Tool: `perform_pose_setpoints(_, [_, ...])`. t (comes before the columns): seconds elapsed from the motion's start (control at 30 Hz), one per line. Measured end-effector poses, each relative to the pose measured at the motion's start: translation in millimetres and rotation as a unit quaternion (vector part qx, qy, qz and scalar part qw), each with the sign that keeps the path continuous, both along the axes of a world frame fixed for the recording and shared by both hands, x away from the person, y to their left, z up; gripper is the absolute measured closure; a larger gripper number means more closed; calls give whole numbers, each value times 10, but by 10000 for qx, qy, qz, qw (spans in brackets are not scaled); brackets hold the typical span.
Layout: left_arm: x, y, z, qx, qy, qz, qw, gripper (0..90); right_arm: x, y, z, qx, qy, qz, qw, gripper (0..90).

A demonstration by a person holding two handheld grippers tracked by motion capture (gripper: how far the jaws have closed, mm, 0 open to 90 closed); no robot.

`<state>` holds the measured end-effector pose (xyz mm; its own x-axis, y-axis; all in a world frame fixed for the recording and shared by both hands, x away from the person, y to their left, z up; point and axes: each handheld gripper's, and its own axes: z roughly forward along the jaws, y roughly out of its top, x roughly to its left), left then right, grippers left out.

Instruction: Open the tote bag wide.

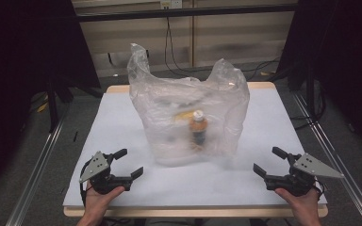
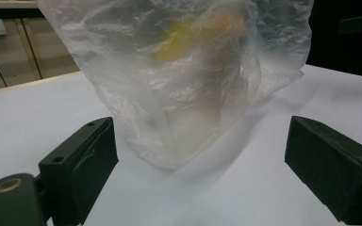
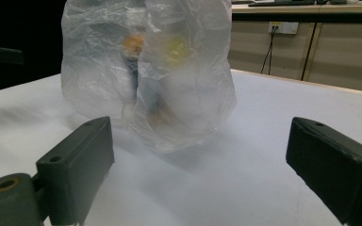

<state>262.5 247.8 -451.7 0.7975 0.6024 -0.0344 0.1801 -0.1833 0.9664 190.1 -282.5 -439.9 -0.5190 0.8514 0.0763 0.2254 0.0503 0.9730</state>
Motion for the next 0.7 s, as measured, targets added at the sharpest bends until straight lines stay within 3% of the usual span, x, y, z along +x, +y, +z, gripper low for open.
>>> perform_pose_setpoints(0.23, [13, -19, -20, 86, 165, 115, 9998, 117, 49, 19, -28, -1, 162, 105, 9998, 138])
perform_pose_setpoints(0.27, [9, -30, -27, 2, 236, 112, 9997, 130, 58, 25, -30, 15, 149, 107, 9998, 169])
perform_pose_setpoints(0.3, [20, -7, -24, 173, 171, 135, 9996, 153, 61, 25, -30, 22, 170, 161, 9997, 192])
perform_pose_setpoints(0.37, [16, -21, -32, 4, 286, 144, 9995, 182, 70, 36, -35, 19, 222, 193, 9996, 230])
perform_pose_setpoints(0.47, [17, -19, -26, 75, 211, 131, 9997, 244, 89, 54, -50, -63, 268, 304, 9992, 289])
perform_pose_setpoints(0.53, [12, -37, -31, 0, 234, 114, 9997, 309, 96, 61, -57, -58, 269, 337, 9991, 326])
perform_pose_setpoints(0.57, [10, -22, -15, 228, 94, 15, 9997, 354, 109, 77, -57, -34, 339, 415, 9986, 377])
perform_pose_setpoints(0.6, [-11, -39, -9, 99, 110, -6, 9999, 365, 113, 74, -56, -51, 324, 437, 9985, 404])
perform_pose_setpoints(0.67, [-16, -33, 6, 159, 98, -72, 9998, 483, 118, 72, -51, -17, 315, 470, 9984, 454])
perform_pose_setpoints(0.7, [-18, -45, 7, 130, 129, -60, 9998, 483, 122, 67, -45, -16, 327, 515, 9981, 498])
